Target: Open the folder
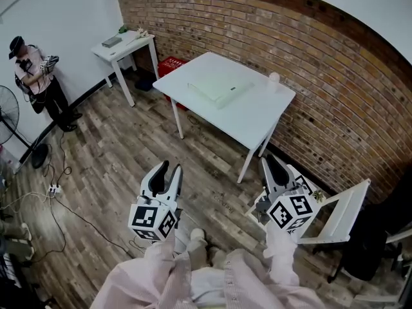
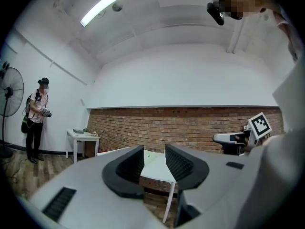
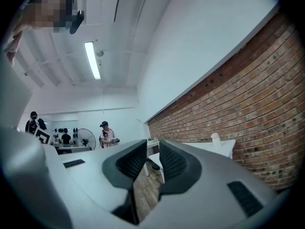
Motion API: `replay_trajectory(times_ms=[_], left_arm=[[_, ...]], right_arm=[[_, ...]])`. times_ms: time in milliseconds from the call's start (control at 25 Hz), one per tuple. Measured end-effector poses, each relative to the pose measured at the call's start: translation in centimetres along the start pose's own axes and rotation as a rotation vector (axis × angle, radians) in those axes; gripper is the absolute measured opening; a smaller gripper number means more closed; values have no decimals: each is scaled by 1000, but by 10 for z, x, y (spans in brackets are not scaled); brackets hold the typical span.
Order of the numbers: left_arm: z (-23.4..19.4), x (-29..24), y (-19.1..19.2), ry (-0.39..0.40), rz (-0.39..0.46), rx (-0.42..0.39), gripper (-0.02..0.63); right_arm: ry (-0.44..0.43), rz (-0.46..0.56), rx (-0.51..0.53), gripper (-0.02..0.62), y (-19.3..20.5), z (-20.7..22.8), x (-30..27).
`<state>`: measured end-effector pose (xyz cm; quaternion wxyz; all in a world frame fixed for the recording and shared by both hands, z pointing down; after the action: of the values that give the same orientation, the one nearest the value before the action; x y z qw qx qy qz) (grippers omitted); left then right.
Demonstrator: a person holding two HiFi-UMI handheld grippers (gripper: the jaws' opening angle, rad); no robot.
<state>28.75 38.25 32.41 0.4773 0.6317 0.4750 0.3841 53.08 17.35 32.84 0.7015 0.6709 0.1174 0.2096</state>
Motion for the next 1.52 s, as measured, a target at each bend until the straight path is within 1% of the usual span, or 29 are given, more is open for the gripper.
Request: replay_trajectory(times_ms=[160,320,520,800,960,1200,1520], left_arm=[[-12,-1,5,-13,-20,13,140],[-36,-13,8,-25,-28,28,140],[-72,-51,11,-15,-53,49,140],[-143,-122,-6,23,-64,52,140],[-172,-155,-14,59,-72,61,140],[-197,-188,-13,111,-88,70,140],[-209,-224,0,151,-135,88,140]], right_arm=[[-5,-19,-13,77,7,-3,-13],[-4,-36,-9,78,16,-7,-39],[16,-62,-22,78,31,0,-85],[68,-81,-47,77,48,6,-171],[101,-99,-70,77,54,7,-206],[155,-102,-90,77,64,10,-235],[201,-130,-112,77,77,20,-254]])
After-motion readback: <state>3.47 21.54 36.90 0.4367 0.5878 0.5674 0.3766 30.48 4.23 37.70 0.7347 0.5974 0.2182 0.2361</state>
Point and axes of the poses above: the fingertips, and each gripper's own axes: x backward along the fingers, z to its right, y out of its underside, the point moved 8 cm from there along x, backward along the fingers, and after that the axes turned 9 degrees about x, right-handed, at the moved point
